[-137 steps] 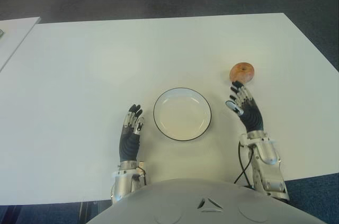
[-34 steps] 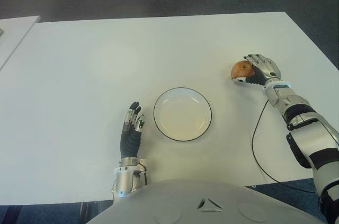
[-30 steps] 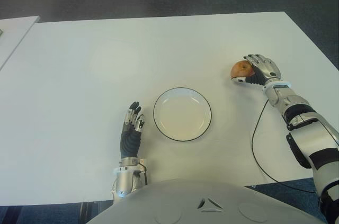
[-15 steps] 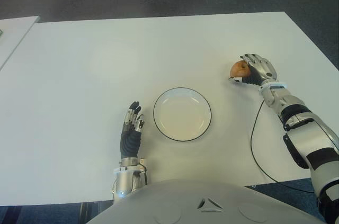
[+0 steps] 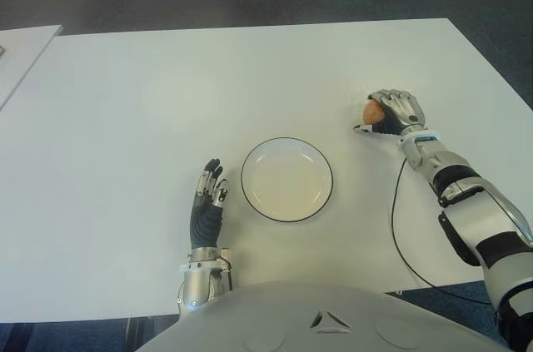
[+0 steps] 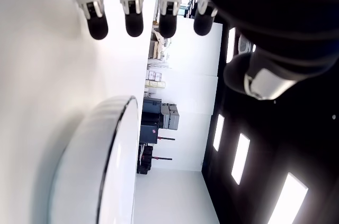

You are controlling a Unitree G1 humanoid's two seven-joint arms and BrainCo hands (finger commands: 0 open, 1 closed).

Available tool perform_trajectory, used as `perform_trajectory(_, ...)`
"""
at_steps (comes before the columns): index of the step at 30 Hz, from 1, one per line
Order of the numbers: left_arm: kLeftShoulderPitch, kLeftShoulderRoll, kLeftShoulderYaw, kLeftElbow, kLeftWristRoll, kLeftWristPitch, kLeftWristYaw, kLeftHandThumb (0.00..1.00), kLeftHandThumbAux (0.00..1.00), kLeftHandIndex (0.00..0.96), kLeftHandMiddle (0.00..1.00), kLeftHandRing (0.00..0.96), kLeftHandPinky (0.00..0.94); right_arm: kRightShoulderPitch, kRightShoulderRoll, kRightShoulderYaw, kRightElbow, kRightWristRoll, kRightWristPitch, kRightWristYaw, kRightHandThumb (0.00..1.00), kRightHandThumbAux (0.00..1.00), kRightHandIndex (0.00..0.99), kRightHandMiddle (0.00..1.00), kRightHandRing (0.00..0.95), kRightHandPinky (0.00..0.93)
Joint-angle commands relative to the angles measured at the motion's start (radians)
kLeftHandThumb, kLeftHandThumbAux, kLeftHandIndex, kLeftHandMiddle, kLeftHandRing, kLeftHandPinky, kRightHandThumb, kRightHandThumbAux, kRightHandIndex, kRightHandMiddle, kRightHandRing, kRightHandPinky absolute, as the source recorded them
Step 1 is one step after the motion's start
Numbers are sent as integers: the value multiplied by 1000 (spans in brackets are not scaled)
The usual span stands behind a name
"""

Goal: Put the apples into the plate.

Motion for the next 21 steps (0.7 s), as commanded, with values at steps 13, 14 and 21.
perform_trajectory(13,-10,-25,0,35,-52,-30,-15,143,431,86,83,82,123,40,4,-12,-2,40,-96,-14,693,729,796,857,823,730)
perform_trajectory(14,-11,-25,0,34,-55,-30,-15,146,429,88,84,84,125,39,2,-14,-3,43,-102,-8,700,730,797,859,824,726)
perform_trajectory(21,-18,-21,5,39,-72,-37,-24,147,422,93,84,78,106,36,-5,-28,-8,61,-125,18,748,725,807,864,825,718)
